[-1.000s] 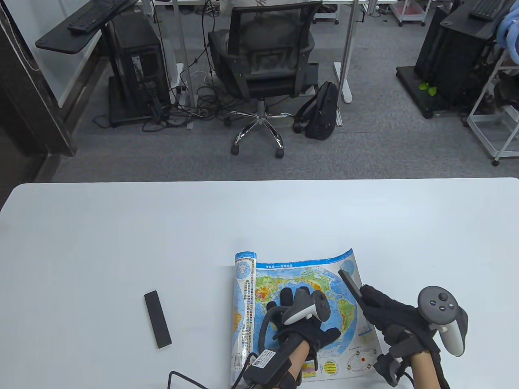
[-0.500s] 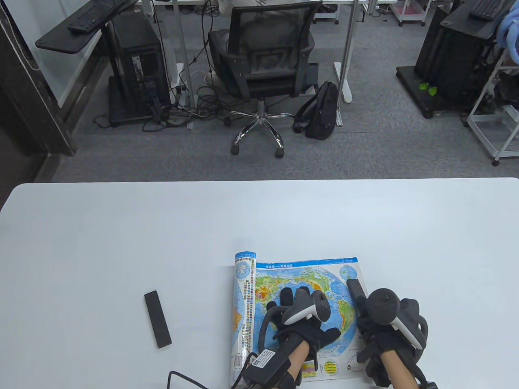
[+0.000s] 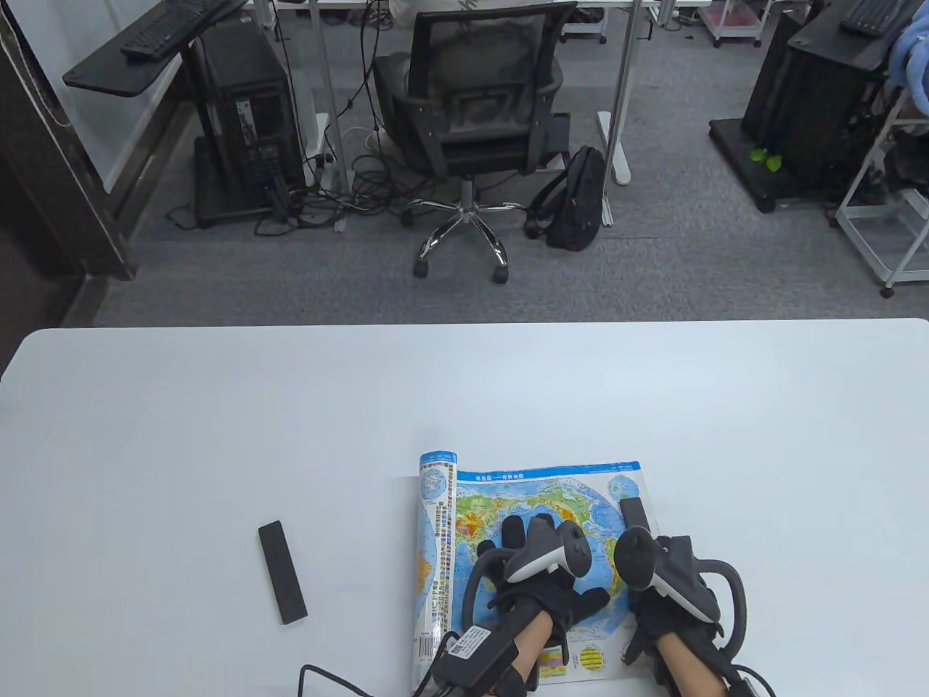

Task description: Unroll map and secure with paperweights

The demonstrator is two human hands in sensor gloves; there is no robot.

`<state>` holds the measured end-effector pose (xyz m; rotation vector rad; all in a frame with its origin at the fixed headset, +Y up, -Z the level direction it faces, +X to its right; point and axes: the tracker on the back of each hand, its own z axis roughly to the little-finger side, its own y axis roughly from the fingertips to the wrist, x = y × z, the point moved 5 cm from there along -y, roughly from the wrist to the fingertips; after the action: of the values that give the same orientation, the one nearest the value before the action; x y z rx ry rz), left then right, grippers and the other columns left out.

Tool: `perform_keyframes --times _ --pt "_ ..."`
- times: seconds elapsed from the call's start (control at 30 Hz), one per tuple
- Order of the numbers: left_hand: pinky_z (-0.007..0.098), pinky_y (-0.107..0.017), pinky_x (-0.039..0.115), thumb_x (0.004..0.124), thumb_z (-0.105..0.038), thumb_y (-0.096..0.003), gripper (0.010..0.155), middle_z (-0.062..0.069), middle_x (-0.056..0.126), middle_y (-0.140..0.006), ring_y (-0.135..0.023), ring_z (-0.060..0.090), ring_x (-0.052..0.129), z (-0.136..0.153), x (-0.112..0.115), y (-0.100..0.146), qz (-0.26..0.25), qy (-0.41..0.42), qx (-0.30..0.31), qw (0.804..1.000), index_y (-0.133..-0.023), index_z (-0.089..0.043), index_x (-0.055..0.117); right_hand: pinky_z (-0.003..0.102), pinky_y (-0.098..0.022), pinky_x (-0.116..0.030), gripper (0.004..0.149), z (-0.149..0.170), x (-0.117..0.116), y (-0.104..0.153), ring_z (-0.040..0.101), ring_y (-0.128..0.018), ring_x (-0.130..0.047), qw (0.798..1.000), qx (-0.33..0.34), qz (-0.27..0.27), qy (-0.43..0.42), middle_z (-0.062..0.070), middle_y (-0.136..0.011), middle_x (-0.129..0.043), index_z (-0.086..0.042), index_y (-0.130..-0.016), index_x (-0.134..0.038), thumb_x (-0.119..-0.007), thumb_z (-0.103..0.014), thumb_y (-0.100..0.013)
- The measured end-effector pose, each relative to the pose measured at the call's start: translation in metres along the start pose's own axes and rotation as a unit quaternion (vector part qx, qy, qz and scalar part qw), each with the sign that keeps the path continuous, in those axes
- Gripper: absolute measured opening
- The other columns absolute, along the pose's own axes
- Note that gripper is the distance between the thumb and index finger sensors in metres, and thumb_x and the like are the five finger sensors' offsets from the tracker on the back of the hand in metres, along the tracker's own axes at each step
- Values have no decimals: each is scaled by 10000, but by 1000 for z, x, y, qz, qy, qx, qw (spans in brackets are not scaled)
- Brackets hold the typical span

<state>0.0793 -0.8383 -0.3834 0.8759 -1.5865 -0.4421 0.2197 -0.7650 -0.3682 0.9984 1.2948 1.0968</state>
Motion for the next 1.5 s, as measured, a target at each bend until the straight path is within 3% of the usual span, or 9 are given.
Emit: perform_keyframes --times 0.3,0.53,0.6,0.7,0.83,0.87,0.93,1.17,1.5 --pt "666 -589 29 442 -744 -497 808 71 -237 -1015 -903 384 -191 19 -6 9 -18 11 32 999 -993 -399 -95 516 -444 -783 493 7 0 0 456 -723 -725 999 1 6 -41 317 -997 -589 -85 -952 -600 -777 -211 -510" --pt "630 -610 26 437 -772 -483 840 83 -245 -1005 -899 404 -178 72 -4 24 -18 10 17 1000 -970 -396 -134 519 -455 -774 508 8 -1 1 462 -732 -705 999 3 -2 -44 323 -1005 -565 -79 -962 -578 -773 -211 -512" --pt "688 -585 28 450 -780 -473 865 70 -241 -1009 -910 367 -192 95 -4 31 -21 28 -11 999 -981 -372 -118 519 -455 -774 508 7 -1 1 462 -732 -705 999 2 -2 -40 324 -1004 -565 -78 -961 -576 -773 -212 -512" --pt "671 -583 2 456 -782 -468 866 21 -271 -993 -906 392 -193 123 -1 40 -11 35 -28 999 -961 -394 -140 520 -455 -775 508 6 -1 0 464 -733 -706 1000 1 -3 -31 328 -1004 -562 -76 -960 -573 -771 -211 -513" --pt "657 -597 25 454 -805 -458 881 104 -238 -1006 -919 394 -163 159 0 54 -22 36 -44 998 -953 -404 -155 521 -454 -777 508 5 -1 0 467 -734 -707 1000 0 -5 -28 329 -1003 -562 -72 -960 -570 -770 -210 -513" --pt "657 -606 41 457 -806 -458 905 81 -231 -1010 -925 384 -153 164 0 56 -26 40 -43 998 -972 -356 -137 520 -454 -778 506 6 -1 0 465 -734 -707 999 -1 -7 -31 328 -1003 -562 -75 -959 -571 -769 -213 -514" --pt "599 -638 46 471 -808 -449 928 105 -219 -1008 -913 407 -145 176 1 60 -34 58 -51 996 -981 -332 -122 525 -451 -774 503 7 -1 0 471 -732 -700 999 -1 -9 -46 332 -1002 -559 -73 -958 -576 -770 -209 -514" --pt "614 -667 85 494 -787 -447 929 98 -163 -1045 -958 383 -91 198 -4 70 -40 39 -76 996 -1001 -312 -81 526 -454 -773 511 5 -1 -1 474 -735 -698 999 0 -10 -34 336 -1004 -553 -68 -961 -565 -769 -210 -514" --pt "600 -693 156 580 -666 -490 820 106 48 -1131 -1015 406 64 217 -22 84 -67 -2 -98 993 -1071 -305 128 556 -470 -746 532 3 -2 -4 500 -750 -675 998 6 -42 -39 362 -1009 -514 -42 -973 -539 -759 -223 -523"
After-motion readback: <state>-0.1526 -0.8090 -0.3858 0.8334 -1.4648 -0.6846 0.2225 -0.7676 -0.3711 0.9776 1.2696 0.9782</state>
